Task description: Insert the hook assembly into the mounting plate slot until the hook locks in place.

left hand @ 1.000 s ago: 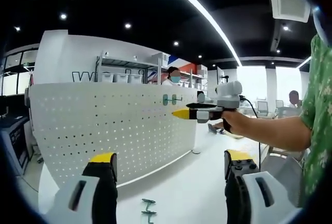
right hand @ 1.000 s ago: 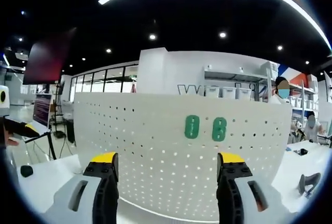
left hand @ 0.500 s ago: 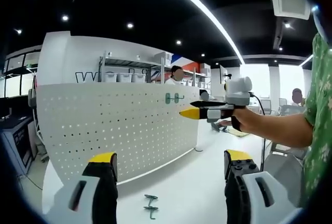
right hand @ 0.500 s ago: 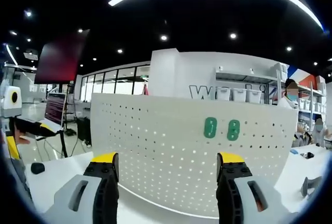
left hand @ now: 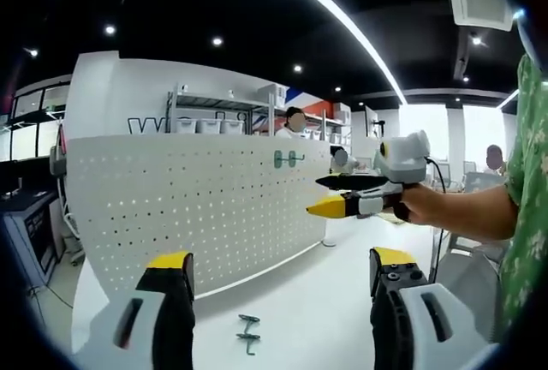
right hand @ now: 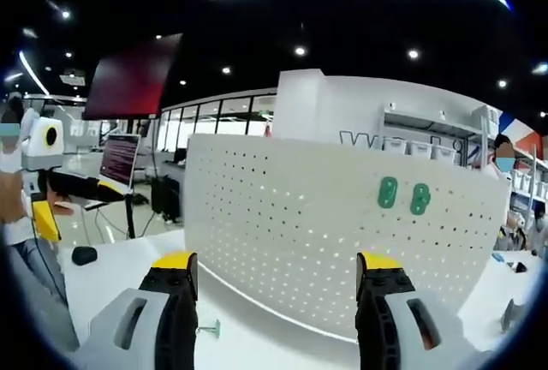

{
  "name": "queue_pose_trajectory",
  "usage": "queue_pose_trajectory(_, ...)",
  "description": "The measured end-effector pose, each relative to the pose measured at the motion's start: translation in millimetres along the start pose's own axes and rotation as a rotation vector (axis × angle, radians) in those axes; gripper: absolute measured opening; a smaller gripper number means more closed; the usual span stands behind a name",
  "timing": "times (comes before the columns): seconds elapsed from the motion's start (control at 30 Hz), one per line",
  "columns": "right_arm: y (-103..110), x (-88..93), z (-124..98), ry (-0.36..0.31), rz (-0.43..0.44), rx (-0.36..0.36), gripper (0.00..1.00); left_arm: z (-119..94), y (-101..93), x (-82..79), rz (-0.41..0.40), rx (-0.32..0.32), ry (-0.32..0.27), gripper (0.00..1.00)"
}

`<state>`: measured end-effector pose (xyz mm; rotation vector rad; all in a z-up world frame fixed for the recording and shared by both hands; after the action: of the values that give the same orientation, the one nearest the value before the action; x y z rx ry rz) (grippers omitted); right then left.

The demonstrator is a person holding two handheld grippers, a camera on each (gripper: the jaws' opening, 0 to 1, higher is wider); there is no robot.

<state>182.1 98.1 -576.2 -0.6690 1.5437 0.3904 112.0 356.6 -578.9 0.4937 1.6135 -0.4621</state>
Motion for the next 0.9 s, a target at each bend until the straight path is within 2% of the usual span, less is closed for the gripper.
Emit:
queue_pose_trajectory(0.47, 36.6, 28.0, -8.5, 0.066, 0.020, -0.078, 0.75, -5.2, -5.0, 12.2, -0.016, -0.008, 0.022, 0.86)
queue_pose_trajectory(0.9, 50.1, 45.1, 2.8, 0.121, 0.013, -0.126, 0.72, -6.0, -6.7, 24.3, -0.019, -0.008, 0.054, 0.85)
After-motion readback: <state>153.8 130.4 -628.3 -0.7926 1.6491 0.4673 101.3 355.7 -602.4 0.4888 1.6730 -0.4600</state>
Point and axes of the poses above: the point that each gripper's makers call its tool centre point, and the gripper's own axes: z roughly forward along the fingers, y roughly to its left, x roughly out of its underside, the point moved 9 cm from there along -z, roughly backward along the fingers, and after that the axes turned 9 degrees about -x, right-handed, at the moved point
